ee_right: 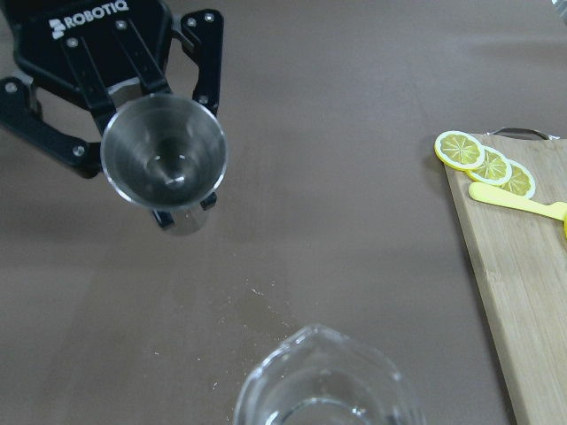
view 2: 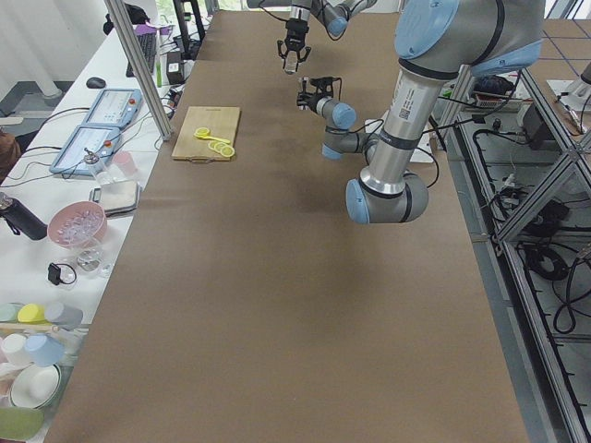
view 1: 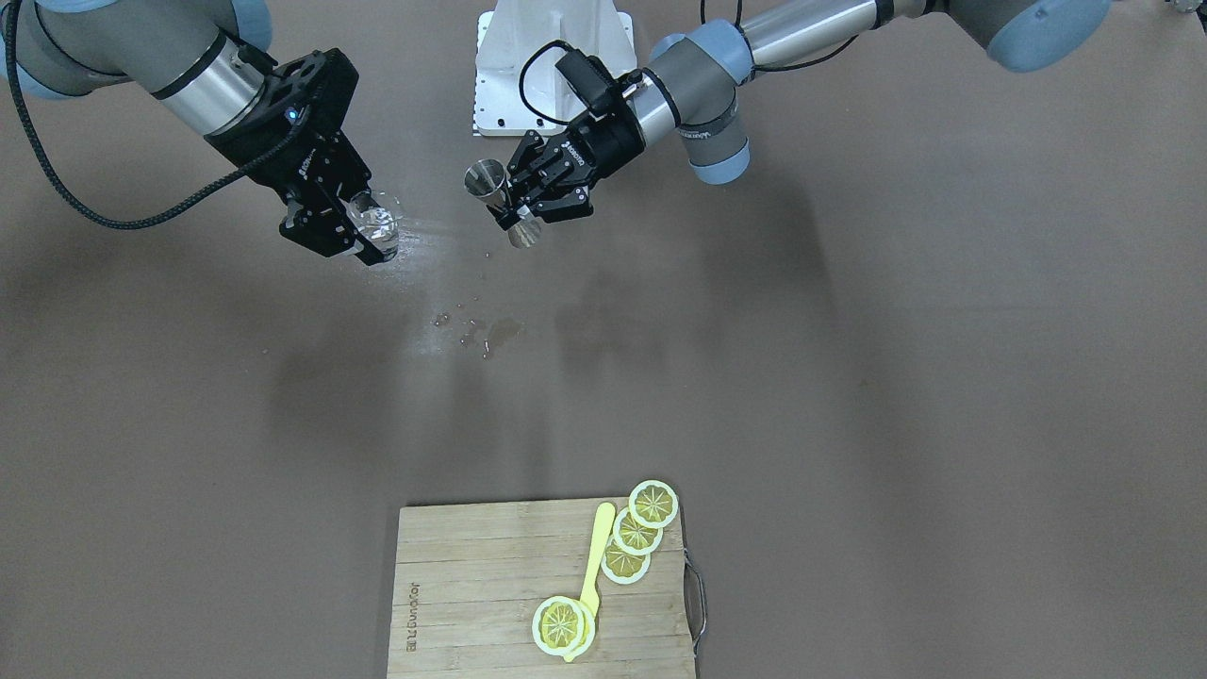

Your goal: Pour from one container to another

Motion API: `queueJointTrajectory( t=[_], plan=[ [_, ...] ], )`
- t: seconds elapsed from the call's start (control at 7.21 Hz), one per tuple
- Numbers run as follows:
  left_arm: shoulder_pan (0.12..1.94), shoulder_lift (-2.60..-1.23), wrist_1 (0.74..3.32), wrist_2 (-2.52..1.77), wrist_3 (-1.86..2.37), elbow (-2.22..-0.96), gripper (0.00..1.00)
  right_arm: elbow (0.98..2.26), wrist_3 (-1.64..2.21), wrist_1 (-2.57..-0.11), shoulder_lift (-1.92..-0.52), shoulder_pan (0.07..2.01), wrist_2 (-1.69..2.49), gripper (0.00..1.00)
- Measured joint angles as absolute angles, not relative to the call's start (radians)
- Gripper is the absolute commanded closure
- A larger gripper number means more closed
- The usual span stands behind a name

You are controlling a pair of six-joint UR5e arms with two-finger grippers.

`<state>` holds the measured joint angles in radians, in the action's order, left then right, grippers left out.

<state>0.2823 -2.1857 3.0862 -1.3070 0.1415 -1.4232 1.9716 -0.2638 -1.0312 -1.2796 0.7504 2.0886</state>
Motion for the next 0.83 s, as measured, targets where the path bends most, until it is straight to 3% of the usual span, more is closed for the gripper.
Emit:
queueJointTrajectory(
  t=[0.83],
  plan=[
    [0.282,-2.188,3.089,-1.307,0.136,-1.413,1.0,1.988,-0.192,-1.131,-1.182,0.734,2.092,1.0]
  ],
)
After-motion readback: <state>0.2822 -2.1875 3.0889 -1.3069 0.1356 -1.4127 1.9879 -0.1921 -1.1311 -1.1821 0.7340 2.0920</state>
